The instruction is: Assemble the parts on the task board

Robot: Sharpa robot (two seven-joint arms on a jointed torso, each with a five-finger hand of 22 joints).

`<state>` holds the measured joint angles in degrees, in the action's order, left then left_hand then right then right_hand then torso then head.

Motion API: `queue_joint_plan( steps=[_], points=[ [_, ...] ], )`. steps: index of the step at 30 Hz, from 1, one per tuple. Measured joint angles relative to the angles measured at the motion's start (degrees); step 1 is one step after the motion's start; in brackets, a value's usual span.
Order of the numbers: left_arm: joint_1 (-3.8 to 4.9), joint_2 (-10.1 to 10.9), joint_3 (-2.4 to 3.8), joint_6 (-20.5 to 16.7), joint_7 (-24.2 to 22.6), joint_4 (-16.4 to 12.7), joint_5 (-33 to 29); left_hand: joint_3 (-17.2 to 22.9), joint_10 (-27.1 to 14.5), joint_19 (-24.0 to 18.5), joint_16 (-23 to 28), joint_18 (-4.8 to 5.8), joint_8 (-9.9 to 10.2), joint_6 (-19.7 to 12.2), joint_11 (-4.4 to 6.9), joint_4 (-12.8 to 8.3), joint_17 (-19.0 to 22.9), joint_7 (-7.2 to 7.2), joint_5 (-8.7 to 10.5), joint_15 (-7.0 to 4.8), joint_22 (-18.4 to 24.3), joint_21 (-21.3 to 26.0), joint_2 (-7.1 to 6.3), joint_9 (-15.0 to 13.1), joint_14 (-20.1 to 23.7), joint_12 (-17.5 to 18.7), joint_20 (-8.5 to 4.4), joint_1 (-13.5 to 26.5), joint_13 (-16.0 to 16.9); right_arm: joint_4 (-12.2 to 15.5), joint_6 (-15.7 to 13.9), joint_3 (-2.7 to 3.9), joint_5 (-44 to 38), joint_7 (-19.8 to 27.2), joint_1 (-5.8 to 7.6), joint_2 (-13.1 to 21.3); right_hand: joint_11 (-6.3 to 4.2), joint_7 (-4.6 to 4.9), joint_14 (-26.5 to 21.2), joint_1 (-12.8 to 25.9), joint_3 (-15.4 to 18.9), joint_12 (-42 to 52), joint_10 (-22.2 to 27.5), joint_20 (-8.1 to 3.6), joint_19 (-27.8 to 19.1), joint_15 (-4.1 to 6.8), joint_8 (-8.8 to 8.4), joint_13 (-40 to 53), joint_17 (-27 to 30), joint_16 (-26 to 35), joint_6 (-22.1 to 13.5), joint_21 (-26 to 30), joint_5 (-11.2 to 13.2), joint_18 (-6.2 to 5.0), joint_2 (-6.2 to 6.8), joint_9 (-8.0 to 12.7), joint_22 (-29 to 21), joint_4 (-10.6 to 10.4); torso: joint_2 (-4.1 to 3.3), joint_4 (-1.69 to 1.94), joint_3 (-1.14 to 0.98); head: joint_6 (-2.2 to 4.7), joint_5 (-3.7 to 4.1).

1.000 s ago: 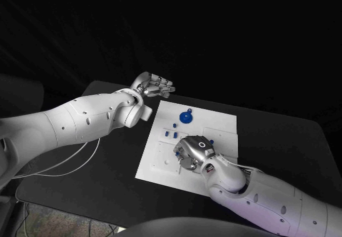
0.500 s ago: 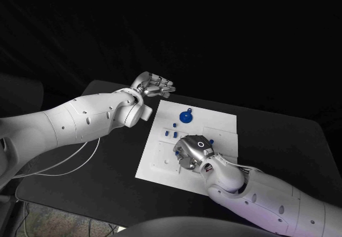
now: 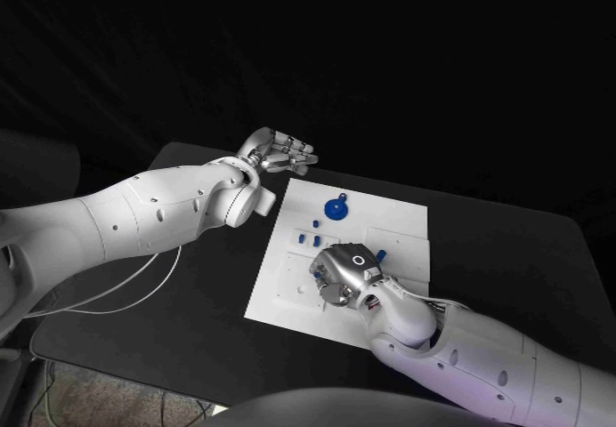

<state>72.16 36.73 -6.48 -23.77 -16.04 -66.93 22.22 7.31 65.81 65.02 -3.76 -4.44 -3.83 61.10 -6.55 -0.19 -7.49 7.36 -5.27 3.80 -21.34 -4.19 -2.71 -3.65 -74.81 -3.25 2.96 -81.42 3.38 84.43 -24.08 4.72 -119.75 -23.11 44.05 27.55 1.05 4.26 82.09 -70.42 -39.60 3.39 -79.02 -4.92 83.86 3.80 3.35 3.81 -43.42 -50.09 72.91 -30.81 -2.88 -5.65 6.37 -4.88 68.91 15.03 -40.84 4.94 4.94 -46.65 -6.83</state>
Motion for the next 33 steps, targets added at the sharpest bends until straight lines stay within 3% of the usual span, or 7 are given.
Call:
queue_joint_plan(
  steps=[33],
  points=[
    [0.00, 0.06, -0.10, 0.75, 0.41, 0.07, 0.00, 0.00, -0.21, 0.00, 0.00, 0.00, 0.00, 0.00, -0.21, 0.00, 0.06, 0.00, 0.00, 0.21, 0.32, 0.00, 0.23, 0.00, 0.21, 0.00, 0.00, -0.23, 0.00, 0.19, 0.12, -0.14, 0.08, -1.04, -0.35, 0.49, -0.16, -0.21, 0.01, -0.26, -0.09, 0.11, -0.15, -0.18, 0.18, -0.01, 0.09, 0.03, 0.00, 0.00, 0.18, 0.01, 0.00, -0.37, -0.11, 0.01, 0.26, -0.09, -0.02, -0.03, -0.03, 0.01, 0.30]
  ],
)
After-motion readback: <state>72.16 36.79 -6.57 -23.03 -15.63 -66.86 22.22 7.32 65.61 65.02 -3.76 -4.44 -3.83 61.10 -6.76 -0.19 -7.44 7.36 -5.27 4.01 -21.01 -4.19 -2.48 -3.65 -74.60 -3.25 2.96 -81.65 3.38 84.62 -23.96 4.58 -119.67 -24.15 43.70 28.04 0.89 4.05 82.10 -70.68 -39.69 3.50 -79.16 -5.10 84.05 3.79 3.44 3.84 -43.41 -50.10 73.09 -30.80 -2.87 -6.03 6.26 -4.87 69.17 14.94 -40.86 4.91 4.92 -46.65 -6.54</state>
